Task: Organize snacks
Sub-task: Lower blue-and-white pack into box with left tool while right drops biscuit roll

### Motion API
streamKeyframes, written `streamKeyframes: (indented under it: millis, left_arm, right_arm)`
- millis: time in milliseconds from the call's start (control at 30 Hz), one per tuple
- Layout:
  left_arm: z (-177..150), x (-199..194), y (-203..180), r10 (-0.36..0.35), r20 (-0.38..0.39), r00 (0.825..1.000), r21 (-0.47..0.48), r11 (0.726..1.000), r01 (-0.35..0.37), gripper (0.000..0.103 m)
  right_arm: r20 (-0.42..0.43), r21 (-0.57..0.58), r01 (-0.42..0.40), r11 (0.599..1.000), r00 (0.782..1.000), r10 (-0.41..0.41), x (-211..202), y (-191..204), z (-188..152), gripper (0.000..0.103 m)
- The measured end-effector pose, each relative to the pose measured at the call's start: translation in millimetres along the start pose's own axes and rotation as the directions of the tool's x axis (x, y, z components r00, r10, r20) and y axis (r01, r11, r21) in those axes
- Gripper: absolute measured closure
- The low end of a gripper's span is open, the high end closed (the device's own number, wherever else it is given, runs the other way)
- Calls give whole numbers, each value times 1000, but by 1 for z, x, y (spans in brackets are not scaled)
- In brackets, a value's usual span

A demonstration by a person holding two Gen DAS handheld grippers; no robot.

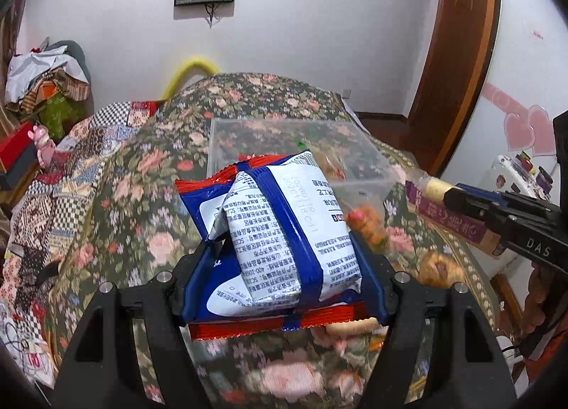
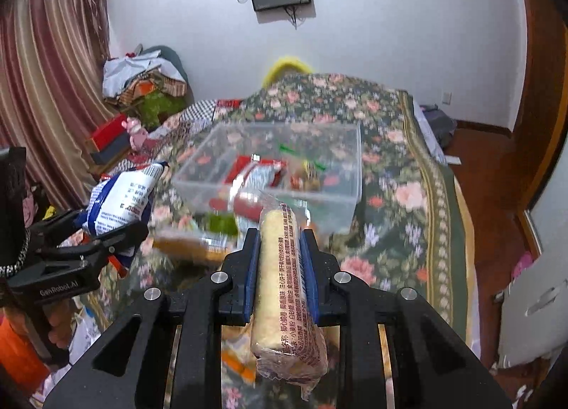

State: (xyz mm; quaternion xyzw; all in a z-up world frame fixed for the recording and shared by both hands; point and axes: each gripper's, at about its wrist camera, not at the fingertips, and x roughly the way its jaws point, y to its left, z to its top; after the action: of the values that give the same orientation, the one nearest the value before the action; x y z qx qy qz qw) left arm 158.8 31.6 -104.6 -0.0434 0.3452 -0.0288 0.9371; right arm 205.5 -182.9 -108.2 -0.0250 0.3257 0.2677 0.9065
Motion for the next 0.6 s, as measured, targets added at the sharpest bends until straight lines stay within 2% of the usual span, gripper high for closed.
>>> streamKeyframes:
  millis: [233,600]
  left_arm:
    - [30,10,3,10,39,999,13,1000,-11,32]
    - [61,60,7,16,23,1000,24,1000,-16,32]
  right_arm:
    - [52,10,10,1000,999,-10,9,-5,30,82]
    - [71,32,33,999,997,-35,48,-13,65,82]
